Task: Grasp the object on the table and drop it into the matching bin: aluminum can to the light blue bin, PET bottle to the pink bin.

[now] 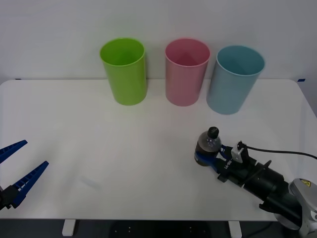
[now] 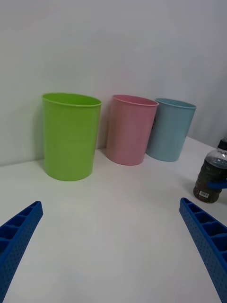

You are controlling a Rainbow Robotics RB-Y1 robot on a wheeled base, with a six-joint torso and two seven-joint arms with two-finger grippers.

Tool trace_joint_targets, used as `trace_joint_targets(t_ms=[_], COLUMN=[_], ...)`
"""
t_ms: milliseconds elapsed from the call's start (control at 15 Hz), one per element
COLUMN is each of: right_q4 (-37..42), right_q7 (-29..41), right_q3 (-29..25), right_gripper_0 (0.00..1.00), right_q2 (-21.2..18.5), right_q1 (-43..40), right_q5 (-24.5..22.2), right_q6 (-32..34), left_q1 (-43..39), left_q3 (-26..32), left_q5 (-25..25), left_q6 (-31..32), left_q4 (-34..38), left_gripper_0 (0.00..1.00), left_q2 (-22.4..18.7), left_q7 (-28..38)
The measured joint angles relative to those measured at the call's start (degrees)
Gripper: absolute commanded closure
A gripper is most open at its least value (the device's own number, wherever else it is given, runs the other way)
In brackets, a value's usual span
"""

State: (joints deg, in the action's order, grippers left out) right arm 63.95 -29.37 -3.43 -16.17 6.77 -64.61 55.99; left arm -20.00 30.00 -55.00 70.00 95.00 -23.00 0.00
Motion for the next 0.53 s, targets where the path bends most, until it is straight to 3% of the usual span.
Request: trace_joint_targets(t_ms=[267, 533], right_q4=[1.0, 8.8], right_q7=[0.4, 1.9], right_q3=[0.0, 0.0], right_gripper_0=[1.0, 1.0], right_q2=[-0.7, -2.9], right_q1=[-0.4, -4.8], right_q5=[0.6, 2.3], right_q6=[0.0, -1.1], left_q1=[0.0, 0.0], left_q3=[0.0, 0.0], left_q5=[0.0, 0.0], left_q6=[0.0, 0.0], left_q4=[0.0, 0.0], left_gripper_0=[0.0, 0.0], left_q2=[0.0, 0.0], left_q7=[0.0, 0.0])
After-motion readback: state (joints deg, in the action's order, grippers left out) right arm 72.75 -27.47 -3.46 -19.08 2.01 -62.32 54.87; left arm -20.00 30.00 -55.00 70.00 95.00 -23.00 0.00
